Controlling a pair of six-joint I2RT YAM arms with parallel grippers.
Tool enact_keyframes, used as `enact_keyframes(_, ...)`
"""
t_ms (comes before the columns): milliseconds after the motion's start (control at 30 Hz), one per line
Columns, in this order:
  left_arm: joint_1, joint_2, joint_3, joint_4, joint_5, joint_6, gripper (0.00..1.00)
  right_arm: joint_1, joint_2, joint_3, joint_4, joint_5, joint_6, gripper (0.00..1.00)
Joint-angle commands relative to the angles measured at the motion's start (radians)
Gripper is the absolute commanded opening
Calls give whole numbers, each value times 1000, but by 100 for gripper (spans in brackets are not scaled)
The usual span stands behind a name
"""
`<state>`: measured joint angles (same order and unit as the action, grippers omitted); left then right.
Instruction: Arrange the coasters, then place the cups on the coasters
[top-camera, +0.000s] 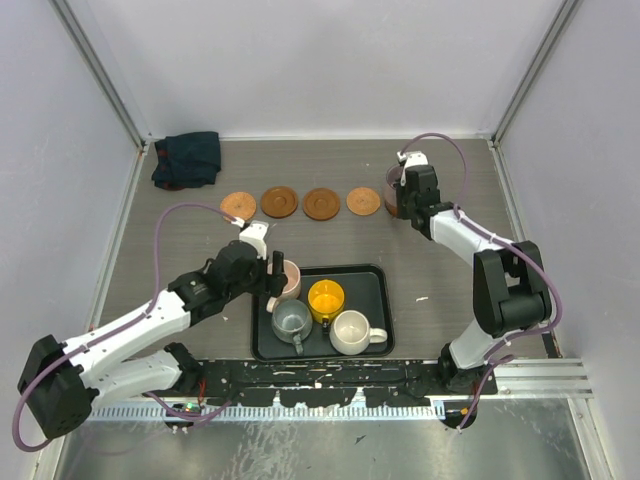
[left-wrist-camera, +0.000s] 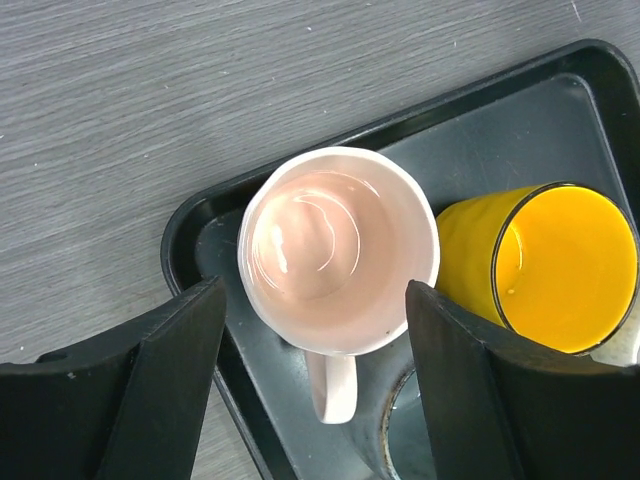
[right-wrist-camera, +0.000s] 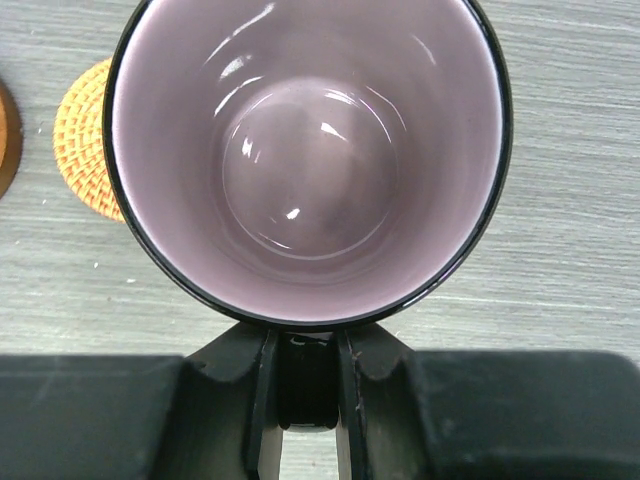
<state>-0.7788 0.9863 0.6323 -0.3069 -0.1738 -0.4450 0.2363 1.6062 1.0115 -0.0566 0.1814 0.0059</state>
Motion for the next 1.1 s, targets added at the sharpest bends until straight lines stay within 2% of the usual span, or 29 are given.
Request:
enact_keyframes(0,6,14,49,86,-25,27,74,-37,-9,12,231,-28,-15,1)
enact_keyframes(533,19,35,50,83,-16,23,75,-84,96,46,232,-71,5,1)
enact_keyframes(1067,22,37,45,77,-13,23,75,-98,126,36,249,-62,4,1)
